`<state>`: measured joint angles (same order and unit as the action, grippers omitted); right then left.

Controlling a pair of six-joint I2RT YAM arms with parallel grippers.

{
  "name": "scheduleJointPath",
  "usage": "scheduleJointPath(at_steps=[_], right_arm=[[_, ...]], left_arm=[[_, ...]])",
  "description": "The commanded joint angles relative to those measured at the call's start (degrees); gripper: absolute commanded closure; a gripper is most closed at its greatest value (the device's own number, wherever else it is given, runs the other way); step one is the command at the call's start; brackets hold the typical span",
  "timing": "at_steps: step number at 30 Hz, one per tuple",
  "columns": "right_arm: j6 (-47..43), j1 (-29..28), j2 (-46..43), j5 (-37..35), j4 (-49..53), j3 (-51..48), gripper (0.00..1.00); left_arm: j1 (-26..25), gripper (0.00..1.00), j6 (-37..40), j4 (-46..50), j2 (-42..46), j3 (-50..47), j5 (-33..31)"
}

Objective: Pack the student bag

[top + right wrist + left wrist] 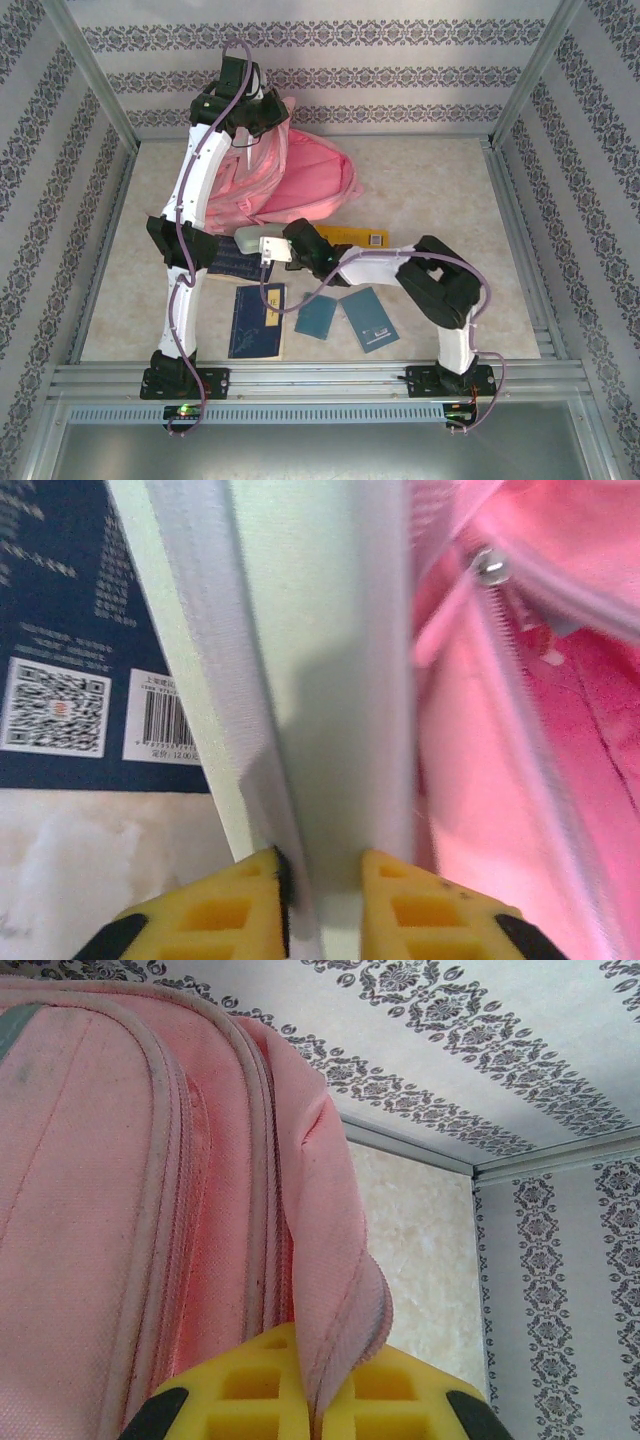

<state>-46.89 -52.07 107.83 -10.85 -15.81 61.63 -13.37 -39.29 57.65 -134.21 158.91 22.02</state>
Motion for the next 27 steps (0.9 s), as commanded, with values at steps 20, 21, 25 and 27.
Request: scheduleJointPath(at_steps=[20, 21, 25, 27], right_arm=[[49.26, 0.96, -29.0, 4.29, 37.02, -2.05, 0.53], [52.35, 1.01, -28.29, 3.96, 36.79, -1.48, 0.55], [69.96, 3.01, -23.71, 7.75, 41.76, 5.08, 0.53], [78.11, 4.85, -19.34, 12.58, 47.84, 11.29, 0.49]], left_arm=[[-6.37, 1.0, 8.36, 12.03, 6.33, 2.64, -11.84], [-6.36, 1.0, 8.27, 12.5, 6.3, 3.17, -14.08], [-6.19, 1.0, 6.9, 10.6, 6.2, 4.55, -18.81], [-5.99, 1.0, 6.47, 7.63, 5.65, 4.54, -18.53]])
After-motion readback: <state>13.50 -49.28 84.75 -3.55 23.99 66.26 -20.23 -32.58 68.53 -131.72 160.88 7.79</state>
